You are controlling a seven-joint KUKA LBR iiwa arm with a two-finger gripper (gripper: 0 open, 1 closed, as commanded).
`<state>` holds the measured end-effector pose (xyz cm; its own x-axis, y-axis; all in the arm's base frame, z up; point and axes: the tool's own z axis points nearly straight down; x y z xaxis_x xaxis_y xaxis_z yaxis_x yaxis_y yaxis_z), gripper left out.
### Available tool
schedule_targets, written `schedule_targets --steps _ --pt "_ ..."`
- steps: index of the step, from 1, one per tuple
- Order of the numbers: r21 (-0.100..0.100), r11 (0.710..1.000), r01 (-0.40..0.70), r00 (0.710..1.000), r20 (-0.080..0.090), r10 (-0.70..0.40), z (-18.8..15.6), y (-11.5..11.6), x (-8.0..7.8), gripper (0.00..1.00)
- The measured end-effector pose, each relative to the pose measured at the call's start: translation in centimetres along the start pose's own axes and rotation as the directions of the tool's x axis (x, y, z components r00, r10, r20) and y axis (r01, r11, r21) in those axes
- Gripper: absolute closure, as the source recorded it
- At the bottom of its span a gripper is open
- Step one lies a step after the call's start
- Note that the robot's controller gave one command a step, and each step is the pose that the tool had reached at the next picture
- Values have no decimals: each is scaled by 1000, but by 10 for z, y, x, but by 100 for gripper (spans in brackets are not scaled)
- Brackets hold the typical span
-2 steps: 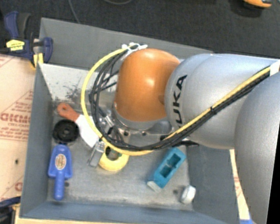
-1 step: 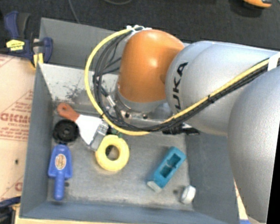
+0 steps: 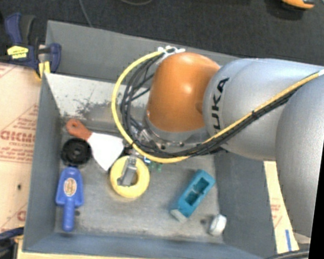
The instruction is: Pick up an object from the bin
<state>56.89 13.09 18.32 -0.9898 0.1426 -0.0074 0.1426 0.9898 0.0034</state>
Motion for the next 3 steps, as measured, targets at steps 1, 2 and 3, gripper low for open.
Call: schedule_targets --steps 1,2,3 --pt "3 990 142 990 -3 -142 13 -10 -30 0" --pt "-2 999 -42 999 6 43 54 -21 -24 0" --pt "2 975 223 975 0 -223 113 -63 -30 100"
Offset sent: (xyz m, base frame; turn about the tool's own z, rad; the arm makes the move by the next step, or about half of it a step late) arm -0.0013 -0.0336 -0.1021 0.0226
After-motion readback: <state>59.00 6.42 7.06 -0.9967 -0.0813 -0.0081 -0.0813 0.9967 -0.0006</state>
